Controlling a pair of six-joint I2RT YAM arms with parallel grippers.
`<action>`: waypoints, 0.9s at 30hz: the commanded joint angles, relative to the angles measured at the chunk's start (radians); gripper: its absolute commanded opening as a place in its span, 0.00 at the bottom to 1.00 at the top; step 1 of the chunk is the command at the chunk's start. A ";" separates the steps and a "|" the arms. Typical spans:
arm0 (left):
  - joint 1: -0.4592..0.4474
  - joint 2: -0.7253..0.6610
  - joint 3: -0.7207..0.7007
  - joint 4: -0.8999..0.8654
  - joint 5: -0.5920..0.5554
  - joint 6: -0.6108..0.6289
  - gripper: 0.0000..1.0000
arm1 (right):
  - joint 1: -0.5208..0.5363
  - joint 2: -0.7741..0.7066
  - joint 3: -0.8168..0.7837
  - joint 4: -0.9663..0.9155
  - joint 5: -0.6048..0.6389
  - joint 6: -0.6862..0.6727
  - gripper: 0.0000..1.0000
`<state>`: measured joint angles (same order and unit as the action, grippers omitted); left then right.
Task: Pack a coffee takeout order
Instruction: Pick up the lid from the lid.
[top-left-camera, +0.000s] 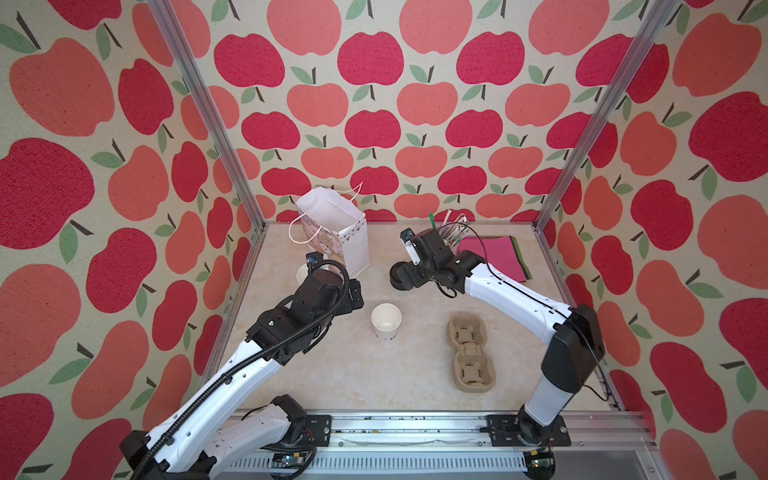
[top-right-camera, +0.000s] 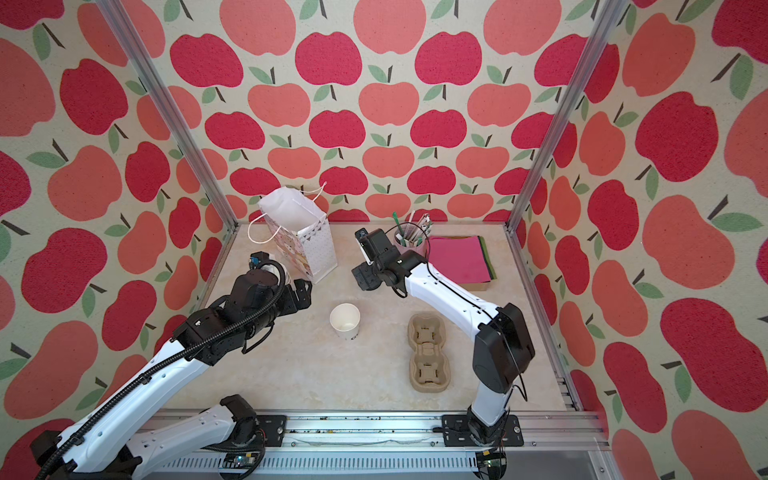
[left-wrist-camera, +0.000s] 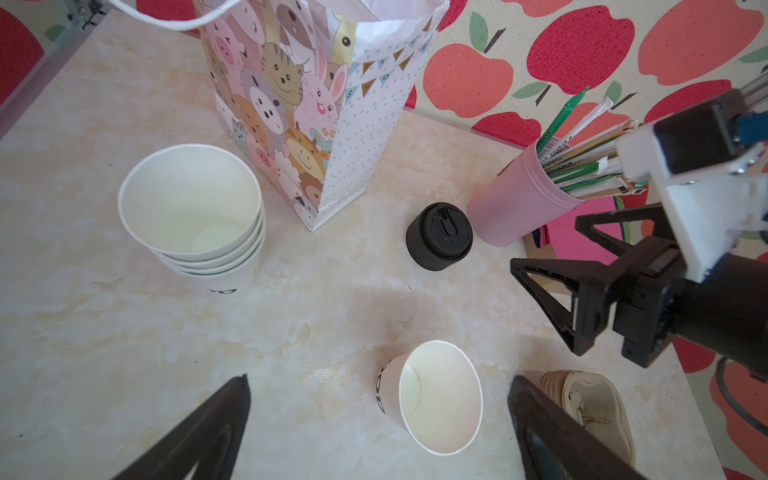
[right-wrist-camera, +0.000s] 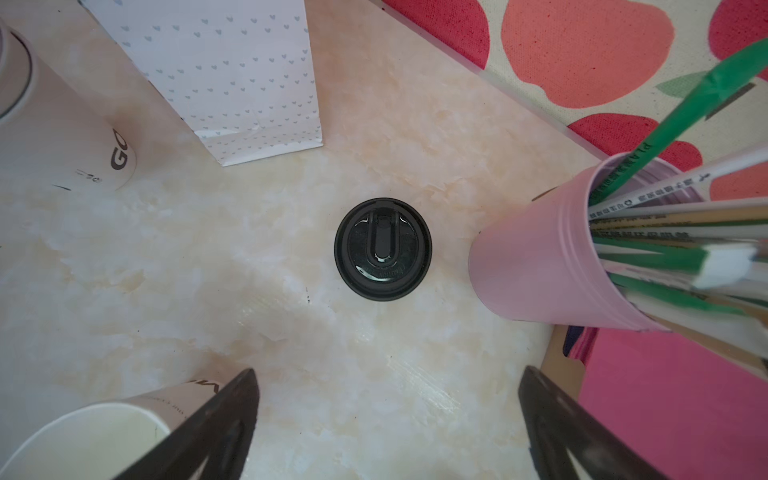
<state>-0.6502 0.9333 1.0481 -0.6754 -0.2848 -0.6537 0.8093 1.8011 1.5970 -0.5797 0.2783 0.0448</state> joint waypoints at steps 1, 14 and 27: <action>0.046 -0.030 -0.039 0.033 0.104 0.059 0.99 | -0.005 0.124 0.128 -0.144 -0.017 -0.048 0.99; 0.066 -0.086 -0.102 0.078 0.232 0.150 0.99 | -0.040 0.456 0.447 -0.242 -0.032 -0.017 0.88; 0.065 -0.077 -0.140 0.124 0.190 0.108 0.99 | -0.064 0.562 0.566 -0.280 -0.075 0.000 0.85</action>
<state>-0.5896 0.8516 0.9222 -0.5793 -0.0963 -0.5339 0.7456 2.3283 2.1185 -0.8112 0.2329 0.0303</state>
